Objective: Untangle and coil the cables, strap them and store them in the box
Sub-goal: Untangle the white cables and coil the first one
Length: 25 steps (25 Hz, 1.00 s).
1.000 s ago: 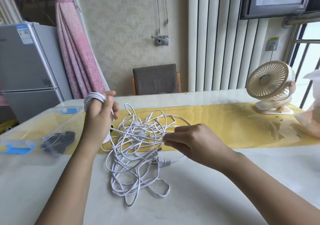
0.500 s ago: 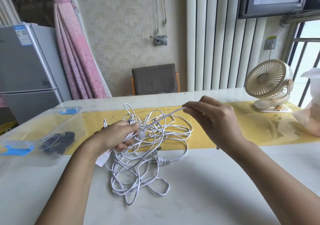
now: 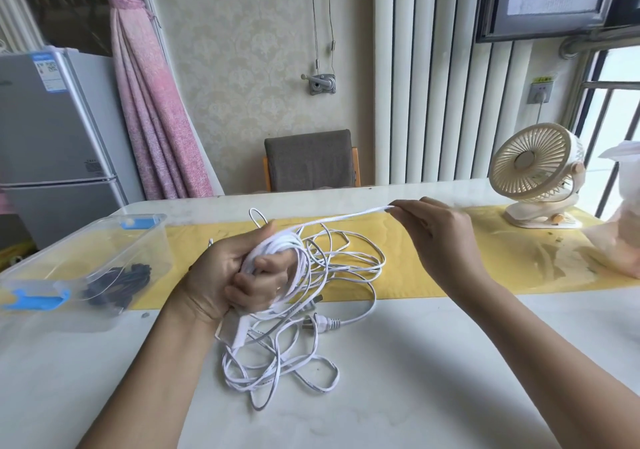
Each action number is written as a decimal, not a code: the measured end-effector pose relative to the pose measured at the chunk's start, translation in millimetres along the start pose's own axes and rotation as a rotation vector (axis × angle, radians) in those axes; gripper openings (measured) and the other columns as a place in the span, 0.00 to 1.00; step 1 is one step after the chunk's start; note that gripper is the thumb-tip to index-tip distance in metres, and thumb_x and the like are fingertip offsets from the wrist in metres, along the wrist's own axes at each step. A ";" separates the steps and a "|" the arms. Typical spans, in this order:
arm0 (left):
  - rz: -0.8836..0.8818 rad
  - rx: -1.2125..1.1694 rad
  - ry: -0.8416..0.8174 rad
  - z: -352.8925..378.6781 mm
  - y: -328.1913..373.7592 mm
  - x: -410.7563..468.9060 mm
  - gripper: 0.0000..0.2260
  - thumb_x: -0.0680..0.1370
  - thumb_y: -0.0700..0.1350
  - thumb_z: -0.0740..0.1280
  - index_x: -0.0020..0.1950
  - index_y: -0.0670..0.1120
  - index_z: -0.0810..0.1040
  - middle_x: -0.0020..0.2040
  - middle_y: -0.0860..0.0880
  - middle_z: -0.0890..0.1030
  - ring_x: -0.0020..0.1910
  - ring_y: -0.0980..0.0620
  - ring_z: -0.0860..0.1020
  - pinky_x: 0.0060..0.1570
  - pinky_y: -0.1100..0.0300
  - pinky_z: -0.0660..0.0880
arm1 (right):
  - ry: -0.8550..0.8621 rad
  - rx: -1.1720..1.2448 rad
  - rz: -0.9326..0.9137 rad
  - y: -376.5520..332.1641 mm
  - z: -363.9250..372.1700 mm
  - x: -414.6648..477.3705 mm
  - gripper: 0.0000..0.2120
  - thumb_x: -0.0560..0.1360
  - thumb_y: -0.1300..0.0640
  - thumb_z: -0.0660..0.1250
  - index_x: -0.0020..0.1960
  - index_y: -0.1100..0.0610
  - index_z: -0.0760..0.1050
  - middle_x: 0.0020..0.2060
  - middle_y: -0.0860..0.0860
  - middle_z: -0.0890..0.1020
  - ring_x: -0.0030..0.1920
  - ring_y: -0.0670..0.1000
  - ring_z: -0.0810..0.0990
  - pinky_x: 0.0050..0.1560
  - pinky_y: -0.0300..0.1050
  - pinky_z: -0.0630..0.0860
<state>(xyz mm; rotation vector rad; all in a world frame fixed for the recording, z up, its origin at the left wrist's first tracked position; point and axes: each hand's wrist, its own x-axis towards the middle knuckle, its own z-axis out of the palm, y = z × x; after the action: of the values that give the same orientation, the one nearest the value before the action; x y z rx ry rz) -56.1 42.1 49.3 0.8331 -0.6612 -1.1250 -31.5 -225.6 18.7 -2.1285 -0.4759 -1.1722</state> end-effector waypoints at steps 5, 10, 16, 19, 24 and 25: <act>0.360 -0.214 0.096 8.5 -1.8 3.3 0.13 0.82 0.46 0.53 0.49 0.38 0.72 0.24 0.52 0.61 0.19 0.59 0.58 0.23 0.65 0.57 | -0.180 -0.031 -0.030 -4.7 11.2 -8.0 0.12 0.77 0.51 0.62 0.47 0.55 0.82 0.33 0.53 0.80 0.33 0.56 0.77 0.31 0.47 0.73; 0.590 -0.373 0.382 5.5 1.5 6.1 0.12 0.81 0.41 0.56 0.61 0.36 0.68 0.40 0.43 0.76 0.30 0.53 0.69 0.37 0.61 0.68 | -0.359 -0.342 -0.124 -7.5 18.9 -17.7 0.06 0.77 0.57 0.63 0.48 0.53 0.79 0.32 0.53 0.75 0.29 0.60 0.73 0.26 0.43 0.64; 0.730 -0.375 0.513 0.9 8.9 2.1 0.08 0.80 0.38 0.56 0.55 0.36 0.71 0.47 0.44 0.75 0.42 0.48 0.76 0.51 0.59 0.71 | -0.704 -0.409 -0.267 -39.4 19.1 -25.5 0.25 0.76 0.66 0.55 0.70 0.49 0.65 0.48 0.53 0.76 0.44 0.61 0.77 0.34 0.46 0.62; 0.801 -0.374 0.510 5.0 11.5 -1.2 0.05 0.79 0.36 0.57 0.50 0.35 0.71 0.44 0.43 0.74 0.41 0.48 0.75 0.49 0.59 0.70 | -0.792 -0.420 -0.340 -56.5 22.5 -32.3 0.27 0.74 0.68 0.53 0.71 0.53 0.63 0.49 0.55 0.75 0.44 0.61 0.76 0.33 0.47 0.63; 0.793 -0.459 0.477 7.9 11.6 -2.2 0.06 0.78 0.36 0.54 0.48 0.38 0.70 0.39 0.42 0.74 0.34 0.50 0.72 0.43 0.62 0.69 | -0.754 -0.525 -0.482 -66.6 27.2 -42.9 0.21 0.55 0.64 0.70 0.47 0.53 0.81 0.27 0.48 0.75 0.21 0.53 0.72 0.24 0.39 0.41; 0.756 -0.456 0.454 8.8 11.3 -4.7 0.07 0.78 0.39 0.53 0.49 0.40 0.69 0.35 0.44 0.72 0.29 0.53 0.69 0.38 0.63 0.66 | -0.719 -0.517 -0.444 -64.8 28.7 -42.4 0.21 0.53 0.64 0.70 0.45 0.52 0.81 0.25 0.47 0.74 0.20 0.52 0.71 0.22 0.38 0.42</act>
<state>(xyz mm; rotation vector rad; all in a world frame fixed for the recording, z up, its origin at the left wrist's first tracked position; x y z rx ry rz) -59.0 46.7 63.3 0.3582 -0.2677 -0.3462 -74.8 -159.1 -4.4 -3.0029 -1.1030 -0.7512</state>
